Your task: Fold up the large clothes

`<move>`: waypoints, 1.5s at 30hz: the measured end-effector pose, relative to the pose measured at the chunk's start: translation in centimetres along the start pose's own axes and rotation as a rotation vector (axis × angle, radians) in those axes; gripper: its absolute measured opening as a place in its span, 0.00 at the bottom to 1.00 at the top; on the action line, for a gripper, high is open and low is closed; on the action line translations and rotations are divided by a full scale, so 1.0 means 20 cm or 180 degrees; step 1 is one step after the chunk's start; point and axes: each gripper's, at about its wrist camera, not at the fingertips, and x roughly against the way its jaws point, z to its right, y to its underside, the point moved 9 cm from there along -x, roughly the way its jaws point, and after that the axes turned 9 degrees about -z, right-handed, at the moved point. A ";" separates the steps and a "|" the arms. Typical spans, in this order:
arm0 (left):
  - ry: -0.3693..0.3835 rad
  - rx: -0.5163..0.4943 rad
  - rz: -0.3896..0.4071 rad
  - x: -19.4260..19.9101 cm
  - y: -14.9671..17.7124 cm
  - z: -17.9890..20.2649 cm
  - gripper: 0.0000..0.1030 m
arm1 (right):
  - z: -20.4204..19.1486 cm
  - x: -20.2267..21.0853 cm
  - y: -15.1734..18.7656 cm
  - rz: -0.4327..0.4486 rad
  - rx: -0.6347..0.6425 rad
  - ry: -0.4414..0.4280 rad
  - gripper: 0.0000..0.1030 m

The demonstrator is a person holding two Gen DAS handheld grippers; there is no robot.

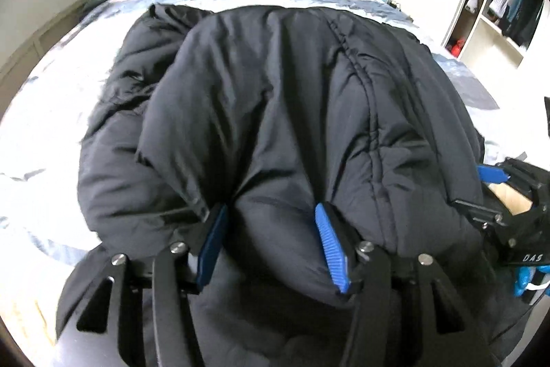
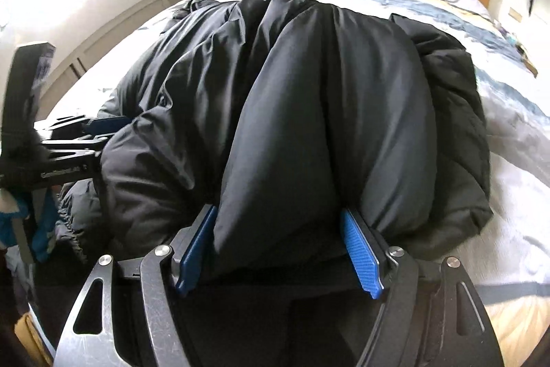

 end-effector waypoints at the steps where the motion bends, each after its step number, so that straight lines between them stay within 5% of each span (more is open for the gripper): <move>1: -0.0032 -0.0002 0.0008 0.02 0.02 0.00 0.50 | 0.00 0.02 0.01 -0.0016 -0.0052 0.0003 0.70; 14: -0.0438 0.0173 0.0294 0.36 0.21 -0.01 0.50 | -0.03 0.19 0.22 -0.0004 -0.0485 0.0091 0.70; 28: -0.0372 0.0388 0.0576 0.60 0.41 0.01 0.50 | -0.19 0.31 0.51 0.0147 -0.0735 0.0048 0.70; 45: -0.0402 0.0411 0.0722 0.72 0.58 0.02 0.55 | -0.16 0.57 0.72 0.0426 -0.0956 0.0066 0.72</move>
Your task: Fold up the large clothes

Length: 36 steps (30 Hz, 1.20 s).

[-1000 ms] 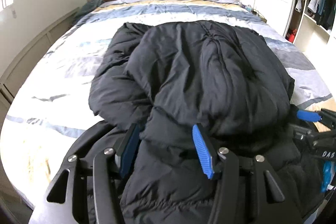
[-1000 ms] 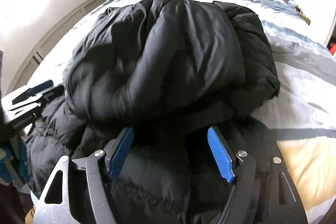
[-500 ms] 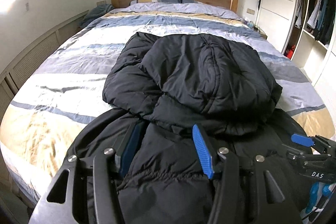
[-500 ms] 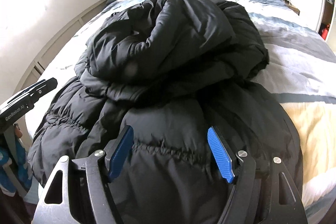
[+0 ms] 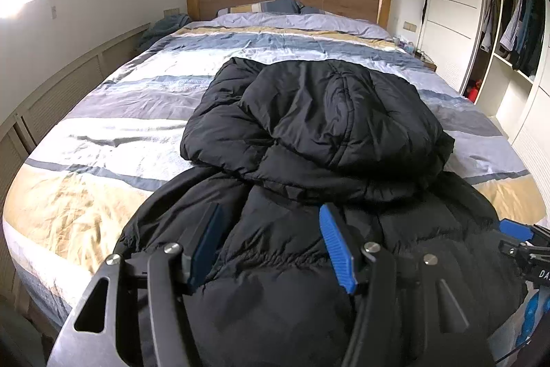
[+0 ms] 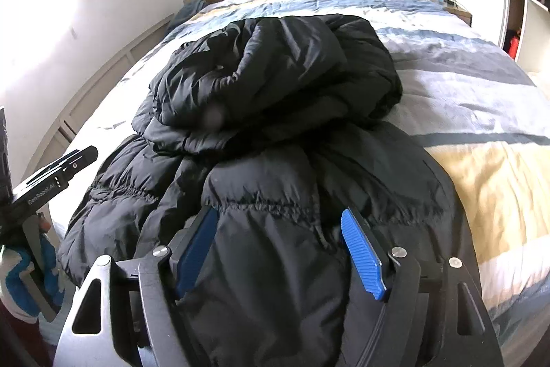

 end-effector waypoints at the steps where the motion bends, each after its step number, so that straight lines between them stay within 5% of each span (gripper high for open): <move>1: -0.0006 -0.0001 0.0003 0.00 0.01 0.00 0.55 | 0.01 0.01 0.01 0.0006 -0.0013 0.0001 0.72; 10: -0.0019 0.0017 -0.0061 -0.03 0.06 -0.02 0.55 | 0.12 0.05 0.07 0.0035 -0.0182 0.0034 0.73; 16: -0.0072 -0.0043 -0.0111 -0.12 -0.03 -0.04 0.55 | 0.15 0.01 -0.03 0.0020 -0.0132 0.0096 0.73; 30: -0.0015 -0.0028 -0.0008 -0.50 -0.74 -0.02 0.55 | 0.00 -0.19 -0.92 0.0286 0.0257 0.0026 0.73; 36: -0.0012 -0.0098 -0.0137 -0.80 -0.87 0.03 0.55 | -0.05 -0.45 -1.14 0.0207 0.0495 0.0085 0.73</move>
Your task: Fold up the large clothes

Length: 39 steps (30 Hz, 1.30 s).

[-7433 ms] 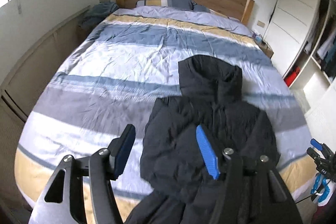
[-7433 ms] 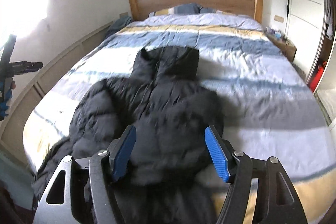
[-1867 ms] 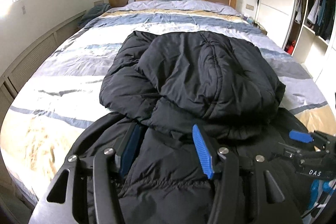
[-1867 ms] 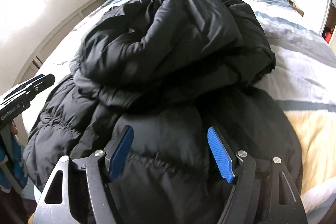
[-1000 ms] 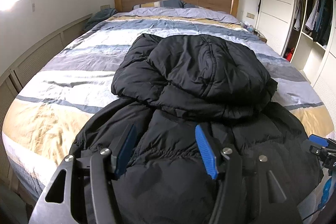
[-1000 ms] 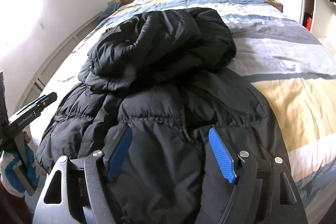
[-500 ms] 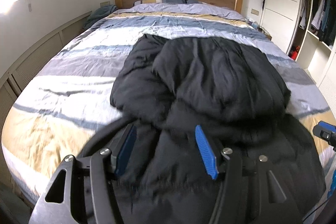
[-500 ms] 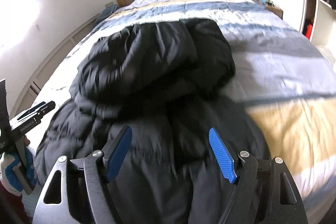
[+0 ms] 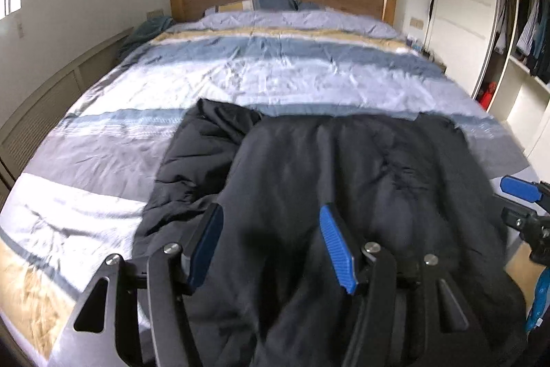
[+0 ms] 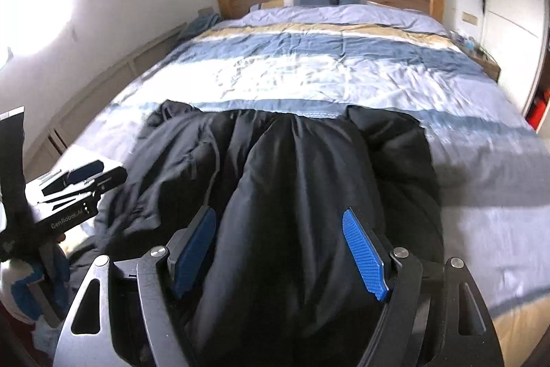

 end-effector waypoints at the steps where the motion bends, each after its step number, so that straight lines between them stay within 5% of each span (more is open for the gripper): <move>1: -0.0001 0.0007 -0.0078 -0.07 0.01 0.00 0.55 | 0.00 -0.06 -0.01 -0.0052 0.0010 -0.0004 0.73; 6: -0.0035 0.0025 -0.0172 -0.30 0.06 -0.02 0.66 | 0.11 -0.35 0.06 -0.0302 -0.0037 0.0053 0.76; 13: -0.0047 0.0066 -0.0261 -0.41 0.08 -0.04 0.75 | 0.15 -0.48 0.07 -0.0321 -0.0092 -0.0023 0.79; 29: 0.0370 -0.0112 0.0102 0.17 0.16 0.04 0.75 | -0.08 0.04 0.16 -0.0051 0.0111 -0.0370 0.79; 39: 0.0379 -0.0205 -0.0204 -0.05 0.39 0.13 0.75 | -0.07 -0.13 0.36 -0.0314 0.0193 -0.0357 0.79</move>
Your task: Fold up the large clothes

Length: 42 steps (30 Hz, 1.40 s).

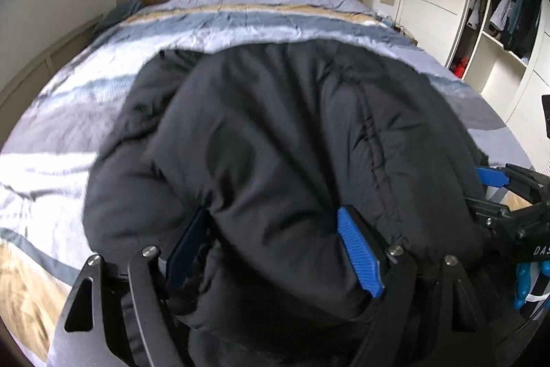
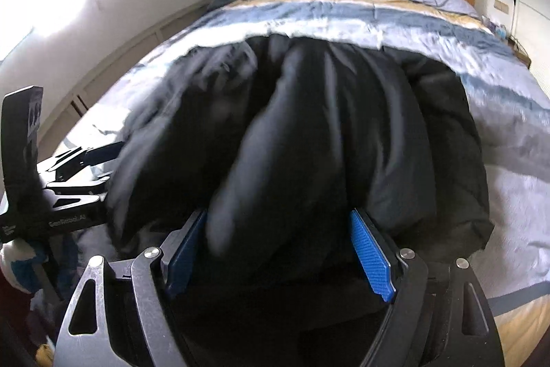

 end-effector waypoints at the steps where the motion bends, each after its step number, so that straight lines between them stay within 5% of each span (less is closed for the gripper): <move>1: 0.0023 0.0027 -0.0028 -0.03 0.01 0.00 0.75 | 0.01 -0.02 0.02 -0.0015 -0.0026 -0.0022 0.79; 28: -0.0014 -0.0019 0.0126 -0.15 0.15 0.02 0.78 | 0.09 -0.17 0.11 0.0103 -0.0098 -0.0193 0.79; 42: -0.0062 0.0111 -0.0095 0.01 0.10 0.01 0.77 | 0.03 -0.15 0.09 -0.0327 -0.0436 0.0097 0.79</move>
